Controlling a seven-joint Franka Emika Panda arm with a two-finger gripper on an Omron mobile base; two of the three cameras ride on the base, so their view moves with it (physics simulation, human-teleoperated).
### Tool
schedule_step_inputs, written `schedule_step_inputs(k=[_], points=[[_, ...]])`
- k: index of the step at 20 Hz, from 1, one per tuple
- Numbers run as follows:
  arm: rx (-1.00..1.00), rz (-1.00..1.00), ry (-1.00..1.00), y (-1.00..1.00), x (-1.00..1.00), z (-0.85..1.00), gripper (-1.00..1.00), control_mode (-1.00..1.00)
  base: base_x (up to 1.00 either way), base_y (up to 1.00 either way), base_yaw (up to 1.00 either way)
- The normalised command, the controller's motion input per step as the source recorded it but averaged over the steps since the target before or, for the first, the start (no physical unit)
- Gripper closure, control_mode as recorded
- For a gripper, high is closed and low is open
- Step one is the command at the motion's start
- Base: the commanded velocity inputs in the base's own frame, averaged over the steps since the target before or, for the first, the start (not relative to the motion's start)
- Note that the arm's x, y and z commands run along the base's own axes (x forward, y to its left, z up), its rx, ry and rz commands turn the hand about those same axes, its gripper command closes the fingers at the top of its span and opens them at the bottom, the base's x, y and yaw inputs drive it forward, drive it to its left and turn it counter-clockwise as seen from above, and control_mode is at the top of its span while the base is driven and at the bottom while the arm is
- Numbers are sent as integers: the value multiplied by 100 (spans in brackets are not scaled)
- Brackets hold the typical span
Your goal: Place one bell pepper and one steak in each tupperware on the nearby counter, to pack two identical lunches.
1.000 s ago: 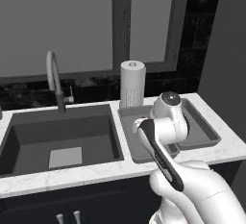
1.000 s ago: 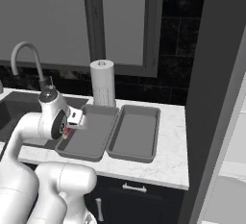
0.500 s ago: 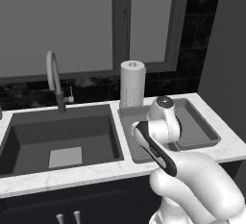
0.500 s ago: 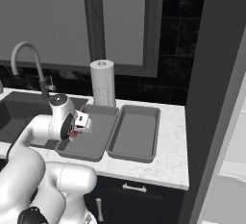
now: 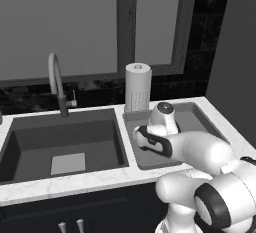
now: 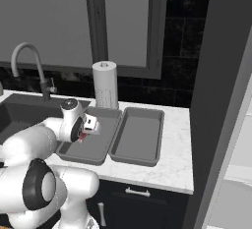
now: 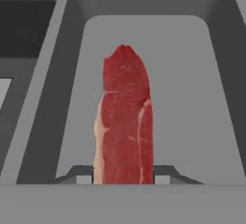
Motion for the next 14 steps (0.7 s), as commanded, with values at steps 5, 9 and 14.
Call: schedule_step_inputs(k=[5, 9, 14], points=[[0, 0, -3, 0, 24, 5, -100, -100, 0, 0, 0], [0, 0, -4, 0, 0, 26, -100, -100, 0, 0, 0], [0, 0, 0, 0, -5, 2, -100, -100, 0, 0, 0]])
